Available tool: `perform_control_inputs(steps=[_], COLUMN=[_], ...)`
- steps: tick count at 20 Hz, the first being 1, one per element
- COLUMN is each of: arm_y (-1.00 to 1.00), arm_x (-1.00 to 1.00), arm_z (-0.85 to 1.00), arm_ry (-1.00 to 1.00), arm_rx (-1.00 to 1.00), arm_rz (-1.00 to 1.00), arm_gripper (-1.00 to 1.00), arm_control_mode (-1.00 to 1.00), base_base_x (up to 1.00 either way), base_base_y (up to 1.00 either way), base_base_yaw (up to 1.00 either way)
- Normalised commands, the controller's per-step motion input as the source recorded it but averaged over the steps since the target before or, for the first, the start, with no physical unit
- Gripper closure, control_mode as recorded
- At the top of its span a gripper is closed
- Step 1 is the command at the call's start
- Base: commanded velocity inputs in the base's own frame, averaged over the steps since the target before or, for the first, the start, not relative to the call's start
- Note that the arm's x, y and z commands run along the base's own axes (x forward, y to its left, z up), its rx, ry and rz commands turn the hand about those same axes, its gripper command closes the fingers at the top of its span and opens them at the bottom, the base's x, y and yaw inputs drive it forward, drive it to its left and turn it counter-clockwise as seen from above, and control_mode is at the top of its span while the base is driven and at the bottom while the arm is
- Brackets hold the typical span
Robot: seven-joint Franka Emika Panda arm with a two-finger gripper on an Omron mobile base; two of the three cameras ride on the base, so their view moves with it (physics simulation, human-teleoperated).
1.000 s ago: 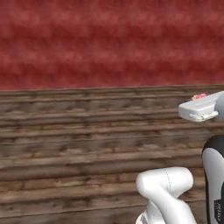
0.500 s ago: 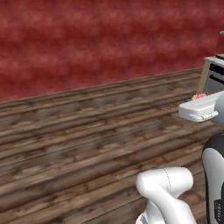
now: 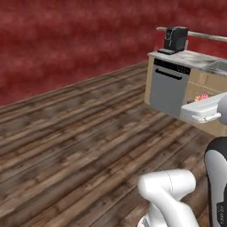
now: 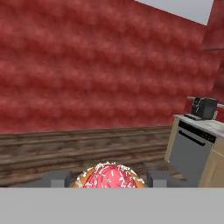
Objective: Take the cupcake and cake from the fridge and place them on the empty tray on the dining counter.
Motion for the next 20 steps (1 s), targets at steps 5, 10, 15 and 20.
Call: perform_control_inputs(steps=[5, 10, 15, 20], arm_y=[0.00, 0.00, 0.00, 0.00], arm_x=[0.00, 0.00, 0.00, 0.00], arm_z=[0.00, 0.00, 0.00, 0.00], arm_ry=[0.00, 0.00, 0.00, 0.00], arm_rx=[0.00, 0.00, 0.00, 0.00], arm_rz=[0.00, 0.00, 0.00, 0.00], arm_gripper=[1.00, 1.00, 1.00, 1.00], arm_control_mode=[1.00, 1.00, 1.00, 1.00], base_base_x=[-0.19, -0.19, -0.17, -0.20], base_base_y=[0.00, 0.00, 0.00, 0.00], base_base_yaw=[-0.53, -0.53, -0.52, -0.52])
